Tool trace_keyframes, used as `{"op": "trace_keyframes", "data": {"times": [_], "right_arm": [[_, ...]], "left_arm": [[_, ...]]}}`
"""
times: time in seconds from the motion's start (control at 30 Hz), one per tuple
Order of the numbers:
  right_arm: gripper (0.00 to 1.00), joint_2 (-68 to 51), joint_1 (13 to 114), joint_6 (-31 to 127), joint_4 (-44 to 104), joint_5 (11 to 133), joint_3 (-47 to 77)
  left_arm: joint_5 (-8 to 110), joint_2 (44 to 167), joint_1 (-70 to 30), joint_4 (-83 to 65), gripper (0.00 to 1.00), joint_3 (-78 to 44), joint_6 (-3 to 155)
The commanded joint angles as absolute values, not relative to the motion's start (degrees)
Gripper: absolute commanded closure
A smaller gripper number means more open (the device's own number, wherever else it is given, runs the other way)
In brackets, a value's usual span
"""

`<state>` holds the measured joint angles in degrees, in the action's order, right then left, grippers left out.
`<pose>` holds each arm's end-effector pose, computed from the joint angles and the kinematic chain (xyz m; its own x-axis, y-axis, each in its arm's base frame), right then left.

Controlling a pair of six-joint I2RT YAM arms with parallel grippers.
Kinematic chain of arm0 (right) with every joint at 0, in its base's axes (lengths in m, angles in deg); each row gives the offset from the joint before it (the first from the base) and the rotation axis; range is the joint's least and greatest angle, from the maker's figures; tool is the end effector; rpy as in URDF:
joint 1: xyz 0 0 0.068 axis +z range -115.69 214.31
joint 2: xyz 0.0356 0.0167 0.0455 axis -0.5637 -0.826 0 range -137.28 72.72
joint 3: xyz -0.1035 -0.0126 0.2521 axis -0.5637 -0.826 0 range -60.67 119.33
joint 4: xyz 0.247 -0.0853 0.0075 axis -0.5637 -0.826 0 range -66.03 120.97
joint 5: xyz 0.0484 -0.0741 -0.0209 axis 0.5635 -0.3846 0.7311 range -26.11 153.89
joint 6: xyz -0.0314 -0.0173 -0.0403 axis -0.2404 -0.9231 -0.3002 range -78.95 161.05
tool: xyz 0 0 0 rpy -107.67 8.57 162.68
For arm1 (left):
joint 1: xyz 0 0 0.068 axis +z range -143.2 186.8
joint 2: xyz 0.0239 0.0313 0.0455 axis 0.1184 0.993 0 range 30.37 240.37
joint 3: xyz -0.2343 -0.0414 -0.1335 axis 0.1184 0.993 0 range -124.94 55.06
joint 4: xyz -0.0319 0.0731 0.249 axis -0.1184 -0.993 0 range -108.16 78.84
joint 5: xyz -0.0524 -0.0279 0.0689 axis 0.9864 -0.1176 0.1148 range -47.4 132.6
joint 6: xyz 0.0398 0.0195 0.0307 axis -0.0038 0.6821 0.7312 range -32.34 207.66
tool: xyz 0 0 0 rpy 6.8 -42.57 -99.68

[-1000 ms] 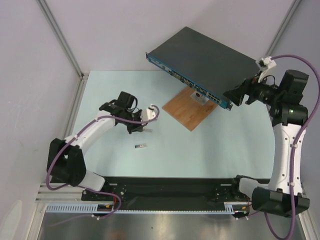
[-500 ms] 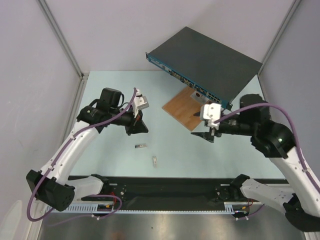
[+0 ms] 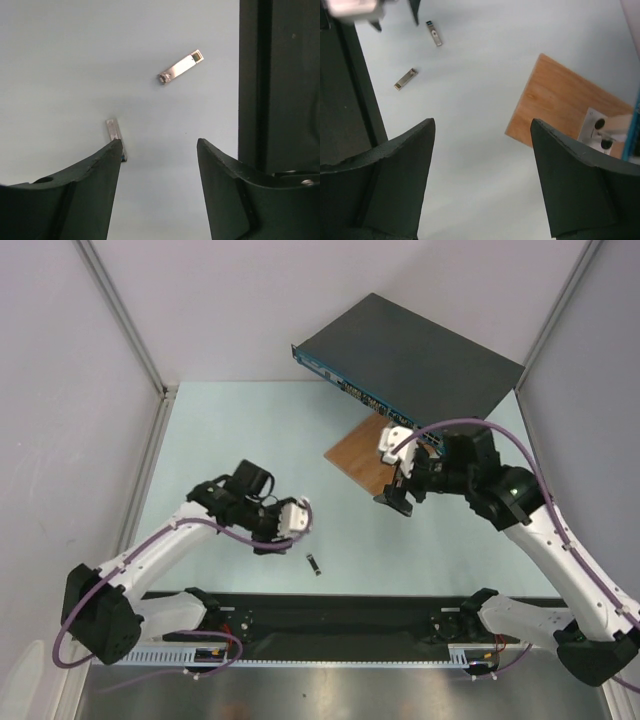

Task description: Insert the plug into the switch port

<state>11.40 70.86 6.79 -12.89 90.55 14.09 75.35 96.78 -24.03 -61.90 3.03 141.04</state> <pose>0.1584 0.1372 0.4068 0.1384 -0.5237 -0.8406 -0.9257 0.2333 -0.2977 0.1707 -0.1244 0.2584 0.0382 0.7634 -0.6448 0.9989 -0.0120 0.0450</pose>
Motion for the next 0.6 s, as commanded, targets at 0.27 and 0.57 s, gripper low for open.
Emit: {"op": "trace_keyframes", "data": {"times": [0.27,0.57], "right_arm": [[0.21,16.65,61.12,20.04,-10.16,96.77,14.04],[0.26,17.26,58.83,21.19,-10.87,97.2,13.42]], "left_arm": [[69.67,113.32,-37.14,-45.45,0.38,7.77,162.45],[69.67,117.99,-40.75,-43.42,0.51,8.65,164.73]]}}
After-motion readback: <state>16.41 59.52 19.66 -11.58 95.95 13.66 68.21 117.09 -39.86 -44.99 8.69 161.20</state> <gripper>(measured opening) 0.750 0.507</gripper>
